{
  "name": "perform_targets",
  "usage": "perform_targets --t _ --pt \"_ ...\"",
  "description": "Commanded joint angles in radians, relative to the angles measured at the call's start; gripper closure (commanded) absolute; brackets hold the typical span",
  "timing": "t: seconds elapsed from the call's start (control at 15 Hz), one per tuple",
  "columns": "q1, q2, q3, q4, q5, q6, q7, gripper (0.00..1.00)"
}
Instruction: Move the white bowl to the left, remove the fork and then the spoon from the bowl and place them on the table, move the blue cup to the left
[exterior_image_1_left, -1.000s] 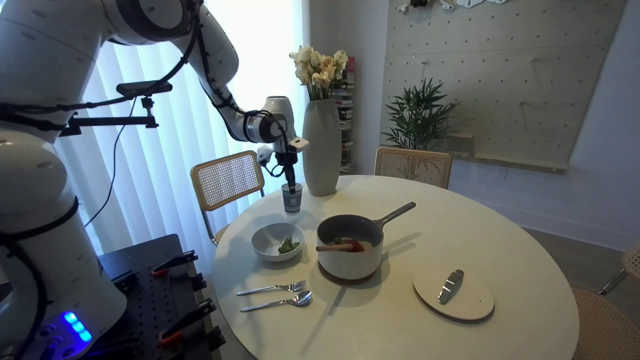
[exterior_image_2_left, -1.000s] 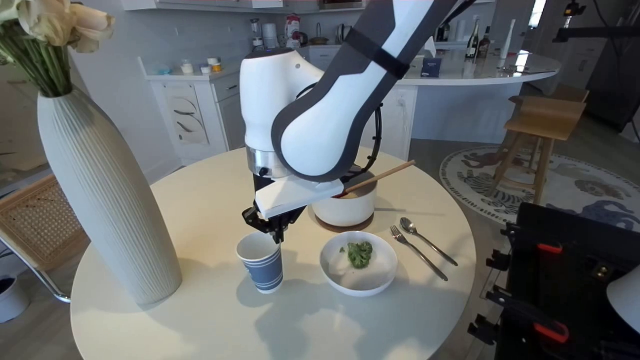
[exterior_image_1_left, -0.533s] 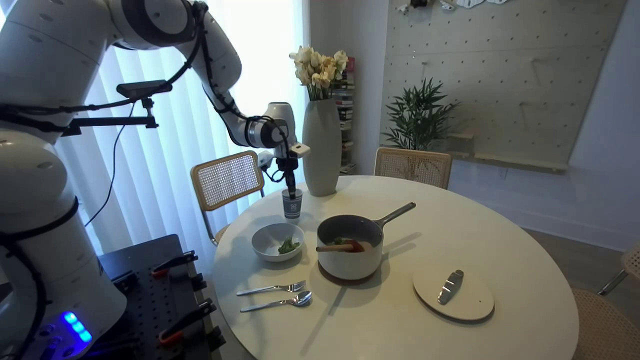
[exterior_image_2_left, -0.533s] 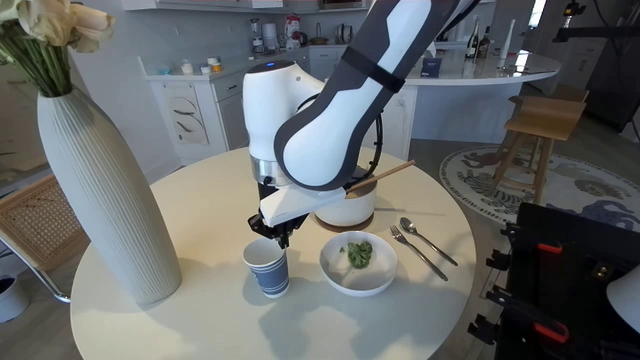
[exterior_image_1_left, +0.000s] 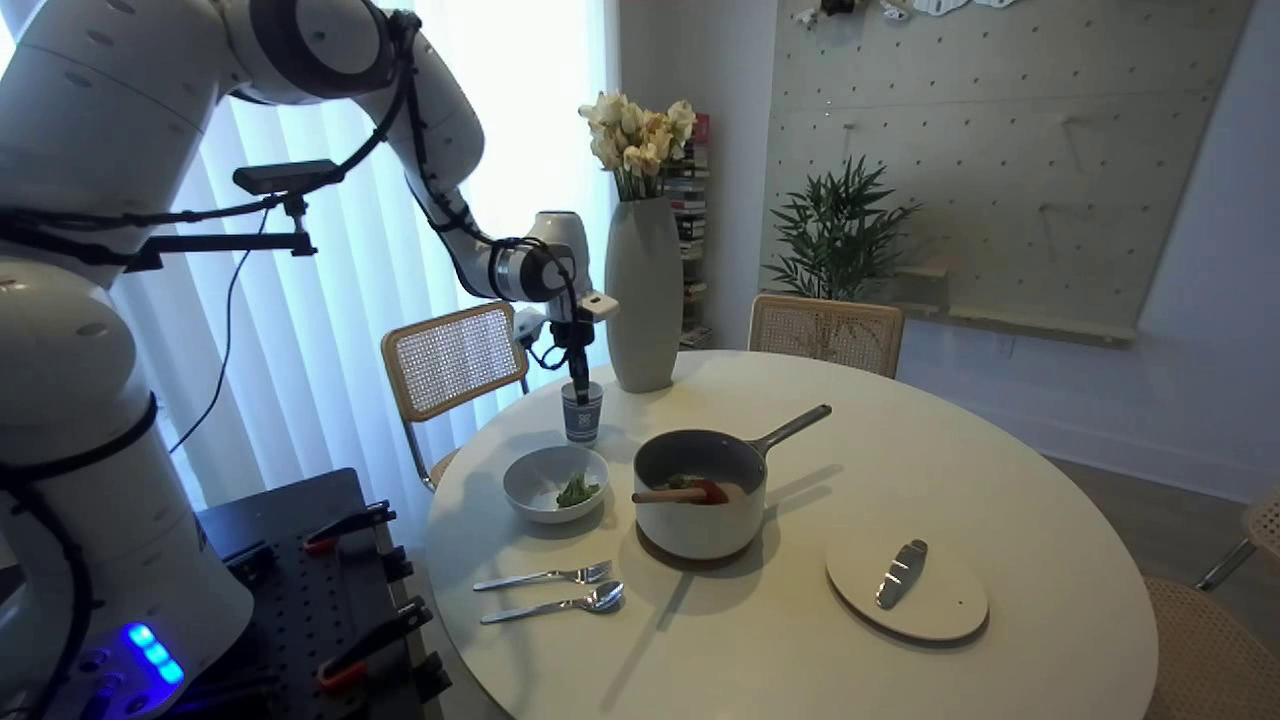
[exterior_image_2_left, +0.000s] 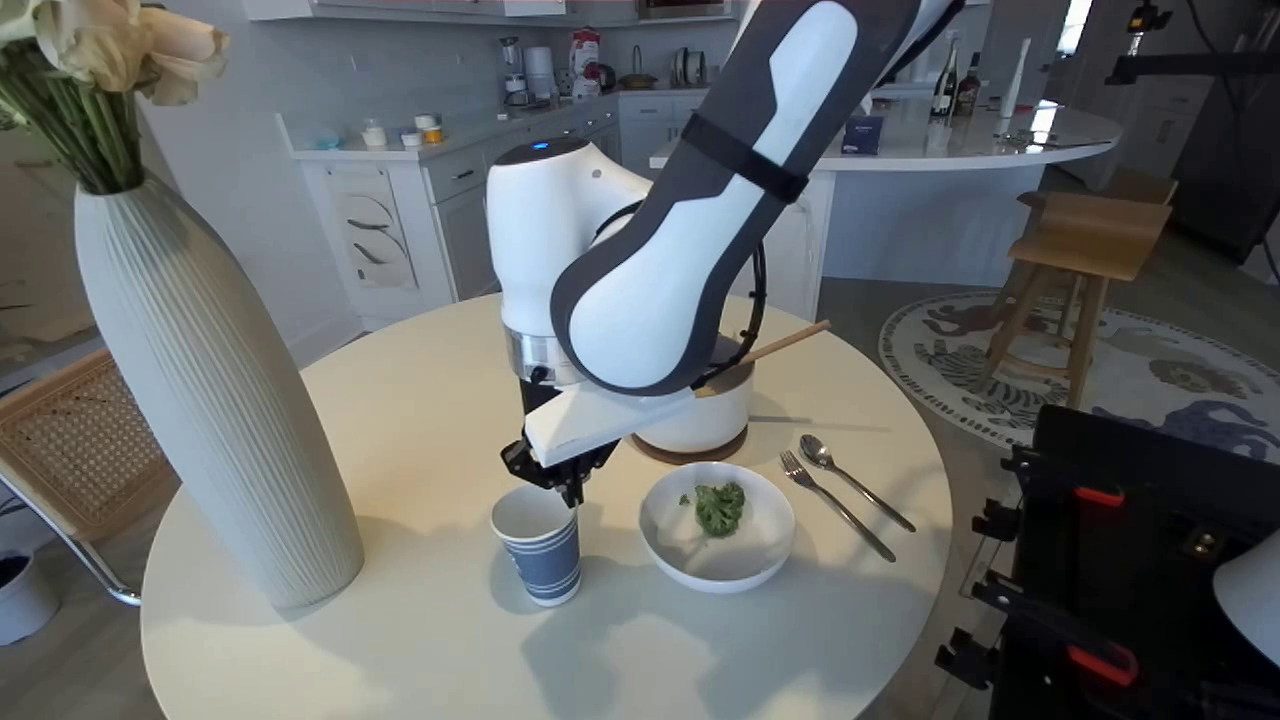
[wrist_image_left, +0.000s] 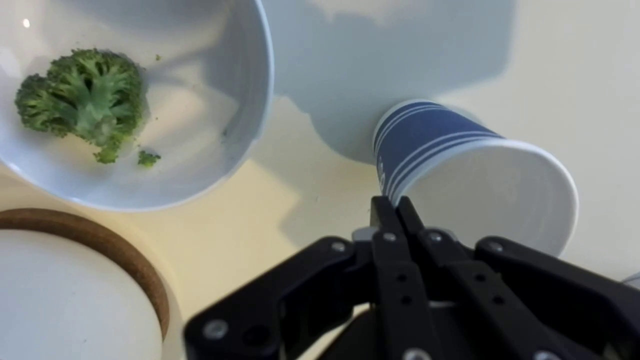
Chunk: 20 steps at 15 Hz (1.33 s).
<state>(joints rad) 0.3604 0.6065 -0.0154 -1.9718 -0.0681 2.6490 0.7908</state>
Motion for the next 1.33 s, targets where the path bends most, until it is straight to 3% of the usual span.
perform_targets --t 0.0,0.67,1.0,1.27 --pt "0.02 0.009 -0.017 0.021 -0.008 -0.033 -0.007 0.79" --pt "0.04 -0.004 -0.029 0.023 -0.015 -0.049 0.006 0.03" --pt "0.041 -0.061 -0.044 0.017 -0.024 -0.059 0.009 0.0" --pt "0.023 -0.17 -0.042 -0.014 -0.034 -0.139 -0.001 0.0"
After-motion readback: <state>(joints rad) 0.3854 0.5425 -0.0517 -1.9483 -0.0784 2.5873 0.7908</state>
